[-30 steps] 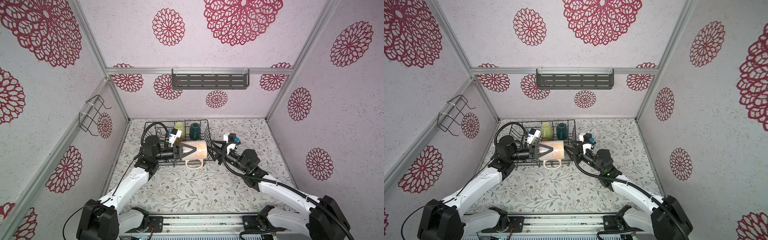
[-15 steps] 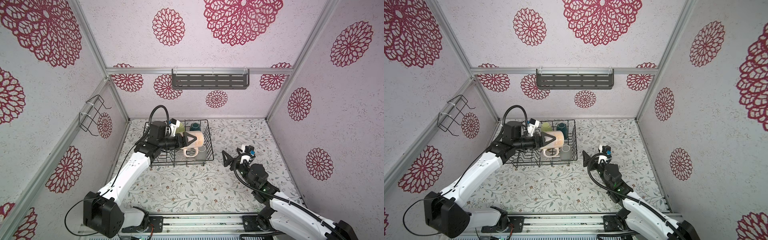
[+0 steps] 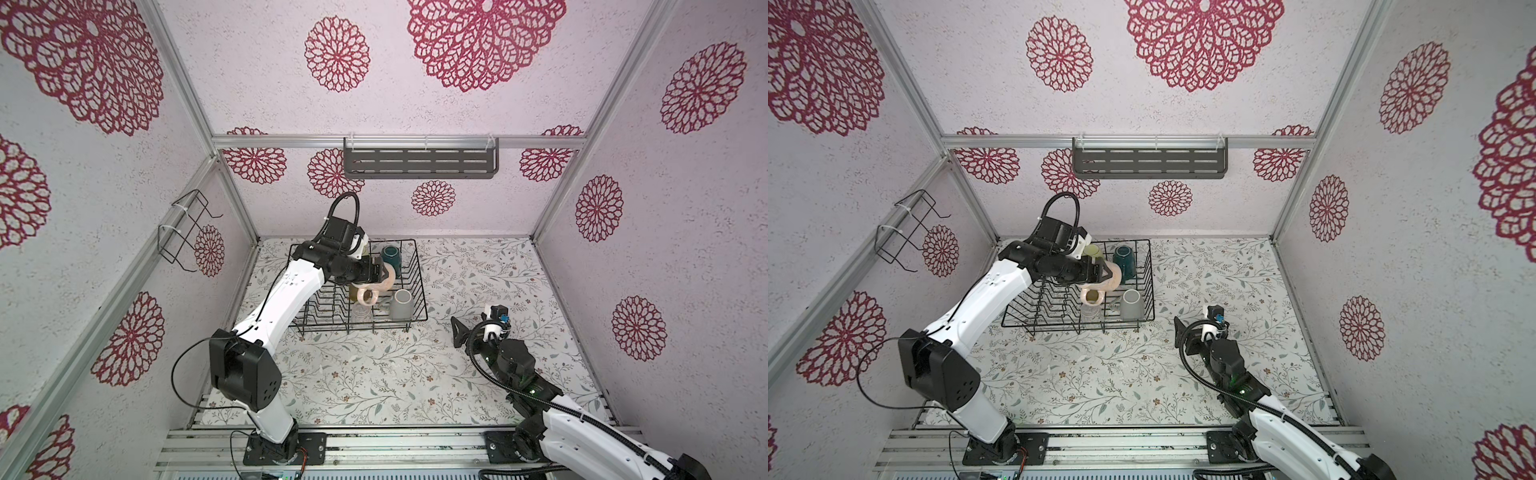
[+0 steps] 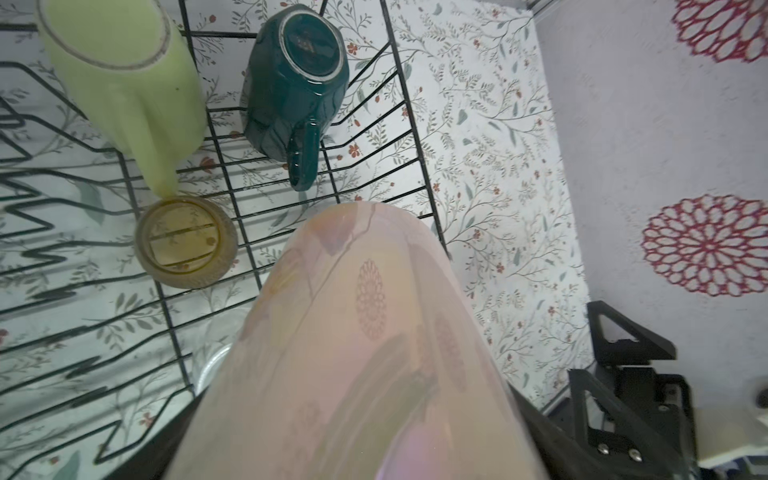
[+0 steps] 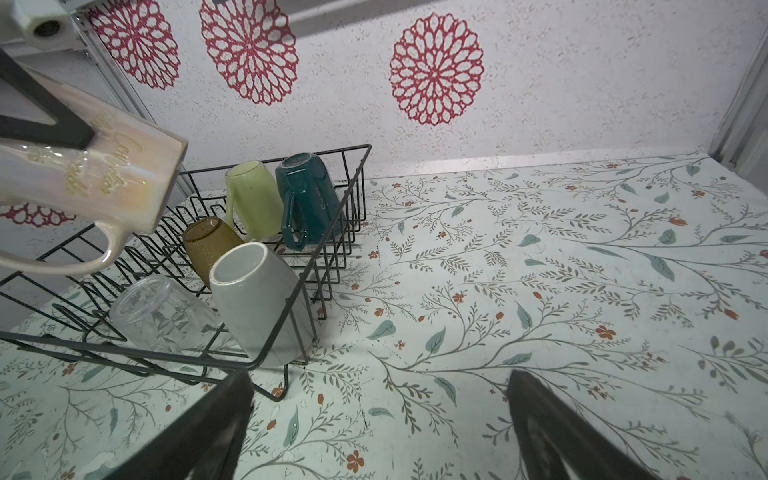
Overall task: Load the cups into the dish rack
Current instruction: 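Lower the pink mug upside down with the left gripper into the rack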
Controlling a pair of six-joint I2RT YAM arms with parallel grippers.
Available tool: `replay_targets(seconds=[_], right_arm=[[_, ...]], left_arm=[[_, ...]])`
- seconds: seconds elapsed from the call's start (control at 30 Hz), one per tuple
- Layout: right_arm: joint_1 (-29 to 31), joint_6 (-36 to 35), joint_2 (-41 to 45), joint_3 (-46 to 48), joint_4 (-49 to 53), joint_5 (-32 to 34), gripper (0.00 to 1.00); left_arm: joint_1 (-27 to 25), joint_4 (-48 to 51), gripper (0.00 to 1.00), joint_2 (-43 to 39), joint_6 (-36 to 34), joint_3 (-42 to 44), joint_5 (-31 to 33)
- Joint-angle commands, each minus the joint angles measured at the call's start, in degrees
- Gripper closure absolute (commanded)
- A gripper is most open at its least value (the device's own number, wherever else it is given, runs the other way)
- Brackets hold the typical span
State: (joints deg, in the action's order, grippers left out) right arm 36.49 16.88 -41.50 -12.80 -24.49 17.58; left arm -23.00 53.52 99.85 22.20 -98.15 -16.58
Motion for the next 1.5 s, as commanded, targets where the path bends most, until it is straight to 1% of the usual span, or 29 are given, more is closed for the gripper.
replay_targets(seconds=[0.0, 0.1, 0.2, 0.3, 0.47, 0.73, 0.87, 1.1, 1.47], right_arm=[[-0.5, -1.3, 1.9, -0.8, 2.0, 1.5, 0.01], [-0.5, -0.7, 3.4, -0.3, 3.2, 1.7, 0.01], [-0.6, -0.3, 4.6, 0.1, 4.1, 1.8, 0.01], [-0.6, -0.2, 5.2, -0.1, 5.3, 1.6, 0.01], [-0.6, -0.3, 5.1, -0.6, 5.9, 1.3, 0.01], [-0.7, -0.7, 4.2, -1.5, 6.5, 1.5, 0.01], [-0.7, -0.3, 3.0, -1.9, 6.0, 1.1, 0.01], [-0.7, 0.2, 1.9, -2.0, 5.3, 0.9, 0.01], [-0.8, 0.2, 0.7, -2.4, 5.0, 0.7, 0.01]], left_arm=[[-0.7, 4.0, 0.58, 4.5, -6.6, -7.2, 3.0], [-1.4, 7.2, 0.58, 9.7, -9.8, -12.4, 5.4], [-1.6, 10.6, 0.6, 15.4, -11.3, -18.8, 6.1], [-2.0, 11.3, 0.58, 18.2, -12.8, -22.8, 9.4], [-2.4, 13.3, 0.57, 23.1, -16.6, -27.4, 10.8], [-2.9, 11.4, 0.57, 27.5, -19.2, -29.2, 7.3], [-3.0, 11.3, 0.57, 29.7, -19.9, -30.9, 7.6], [-3.5, 10.7, 0.53, 31.8, -19.6, -31.8, 6.7], [-3.6, 10.0, 0.37, 32.3, -18.6, -30.3, 5.8]])
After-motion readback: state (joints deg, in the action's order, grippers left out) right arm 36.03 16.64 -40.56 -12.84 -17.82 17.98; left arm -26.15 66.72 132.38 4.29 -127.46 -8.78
